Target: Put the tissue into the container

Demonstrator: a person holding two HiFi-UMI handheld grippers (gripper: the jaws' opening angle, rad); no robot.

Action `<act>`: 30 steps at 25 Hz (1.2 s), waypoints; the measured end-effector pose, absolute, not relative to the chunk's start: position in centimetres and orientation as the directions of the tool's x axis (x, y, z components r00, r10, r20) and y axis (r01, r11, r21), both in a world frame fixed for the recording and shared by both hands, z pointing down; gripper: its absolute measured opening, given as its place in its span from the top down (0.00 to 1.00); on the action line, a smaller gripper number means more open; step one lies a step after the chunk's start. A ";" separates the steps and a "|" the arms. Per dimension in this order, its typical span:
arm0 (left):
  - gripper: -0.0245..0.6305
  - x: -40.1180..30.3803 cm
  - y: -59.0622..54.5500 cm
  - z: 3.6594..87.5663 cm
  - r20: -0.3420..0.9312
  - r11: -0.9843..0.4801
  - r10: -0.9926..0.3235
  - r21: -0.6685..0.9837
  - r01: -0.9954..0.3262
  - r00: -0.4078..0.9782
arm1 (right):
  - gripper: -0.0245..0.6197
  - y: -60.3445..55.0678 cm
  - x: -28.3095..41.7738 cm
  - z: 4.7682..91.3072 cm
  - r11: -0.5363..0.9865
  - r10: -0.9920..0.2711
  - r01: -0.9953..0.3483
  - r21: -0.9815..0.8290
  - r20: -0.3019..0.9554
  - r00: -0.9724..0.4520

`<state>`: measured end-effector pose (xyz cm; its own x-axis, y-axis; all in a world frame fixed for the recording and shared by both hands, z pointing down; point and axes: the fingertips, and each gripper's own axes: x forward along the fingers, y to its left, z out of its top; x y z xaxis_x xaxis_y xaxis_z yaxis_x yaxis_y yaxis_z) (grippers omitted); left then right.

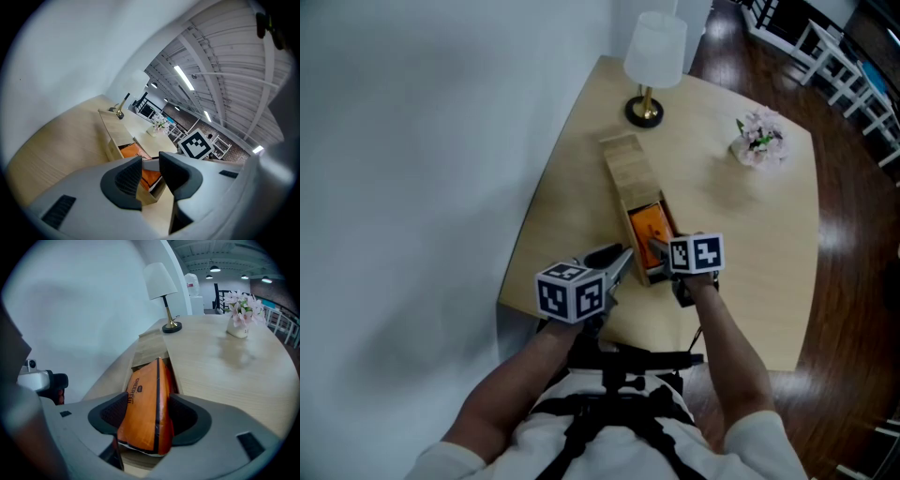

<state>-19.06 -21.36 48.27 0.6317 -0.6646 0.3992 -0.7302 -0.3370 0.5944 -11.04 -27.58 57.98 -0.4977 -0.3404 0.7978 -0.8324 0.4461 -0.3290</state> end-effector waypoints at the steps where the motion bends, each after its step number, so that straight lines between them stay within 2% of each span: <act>1: 0.81 -19.0 -21.4 48.2 0.398 -0.339 -0.663 0.595 -0.729 0.634 | 0.53 -27.6 -11.0 58.0 0.444 -0.339 -0.834 -0.326 0.801 -0.494; 14: 0.80 -18.6 -21.1 48.3 0.384 -0.357 -0.653 0.603 -0.713 0.652 | 0.53 -27.3 -10.4 57.8 0.436 -0.346 -0.854 -0.284 0.823 -0.450; 30: 0.81 -19.2 -20.4 46.3 0.341 -0.407 -0.653 0.595 -0.693 0.676 | 0.53 -26.9 -9.4 52.9 0.348 -0.512 -0.880 -0.323 0.721 -0.467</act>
<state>-19.20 -20.44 46.29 0.6763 -0.6528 0.3412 -0.6929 -0.4068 0.5953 -9.38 -26.88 52.86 -0.4670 -0.5120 0.7209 -0.8801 0.3480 -0.3230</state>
